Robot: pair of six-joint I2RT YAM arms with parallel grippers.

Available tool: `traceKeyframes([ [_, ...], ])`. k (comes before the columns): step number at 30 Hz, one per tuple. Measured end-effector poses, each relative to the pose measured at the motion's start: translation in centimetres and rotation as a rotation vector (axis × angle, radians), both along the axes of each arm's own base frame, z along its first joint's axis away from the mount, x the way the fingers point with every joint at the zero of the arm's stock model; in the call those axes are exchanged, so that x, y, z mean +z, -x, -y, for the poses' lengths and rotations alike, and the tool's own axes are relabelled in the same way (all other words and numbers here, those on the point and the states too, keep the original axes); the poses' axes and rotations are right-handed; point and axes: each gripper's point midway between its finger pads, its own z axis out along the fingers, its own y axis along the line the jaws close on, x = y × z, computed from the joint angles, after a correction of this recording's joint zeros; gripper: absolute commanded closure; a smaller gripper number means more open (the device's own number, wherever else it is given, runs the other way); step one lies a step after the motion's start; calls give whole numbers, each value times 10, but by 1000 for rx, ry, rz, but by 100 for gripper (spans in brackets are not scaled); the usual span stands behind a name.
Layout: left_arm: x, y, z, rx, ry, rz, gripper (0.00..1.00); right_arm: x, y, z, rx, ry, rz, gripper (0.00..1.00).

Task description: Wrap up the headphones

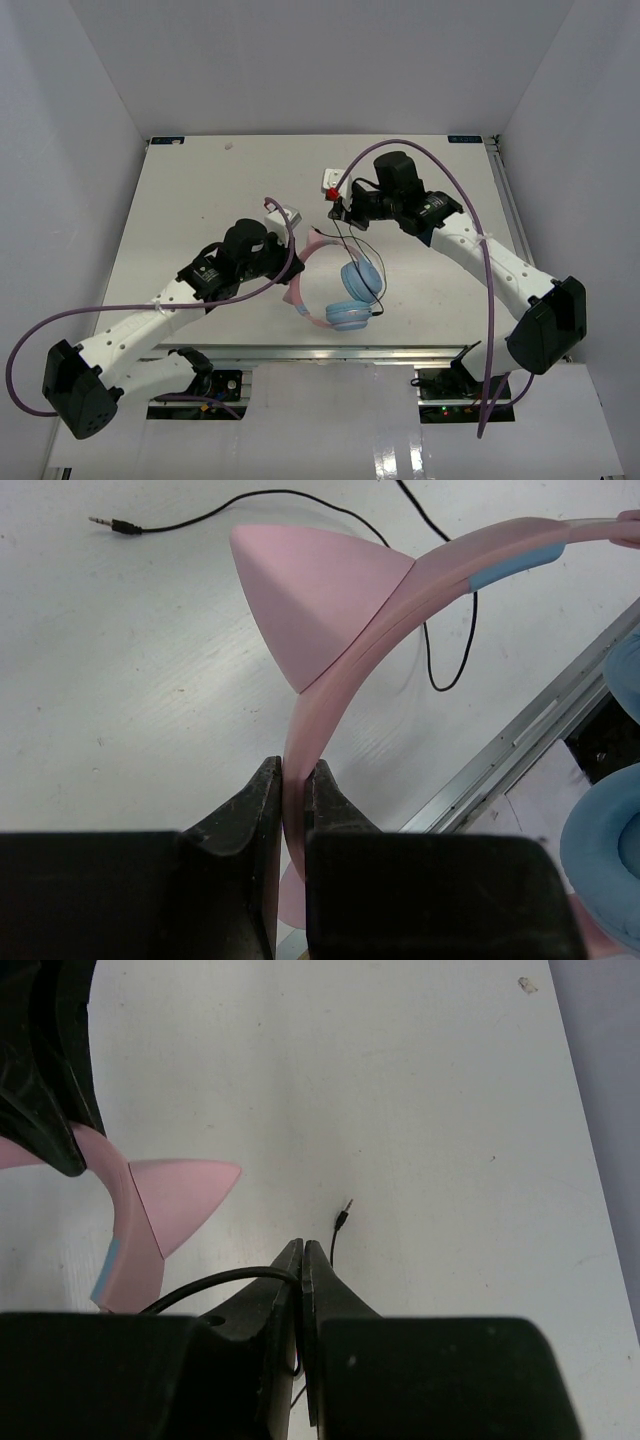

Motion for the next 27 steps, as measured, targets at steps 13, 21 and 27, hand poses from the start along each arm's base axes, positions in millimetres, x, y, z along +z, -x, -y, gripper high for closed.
traceKeyframes([
  [13, -17, -5, 7, -2, -31, -51, 100, -33, -12, 1, -170, 105, 74, 92],
  [21, -14, -7, 7, 18, -25, -46, 100, -42, -30, 10, -284, 135, 98, 92],
  [27, -14, -7, 7, 19, -23, -46, 100, -48, -29, 7, -272, 148, 79, 91],
])
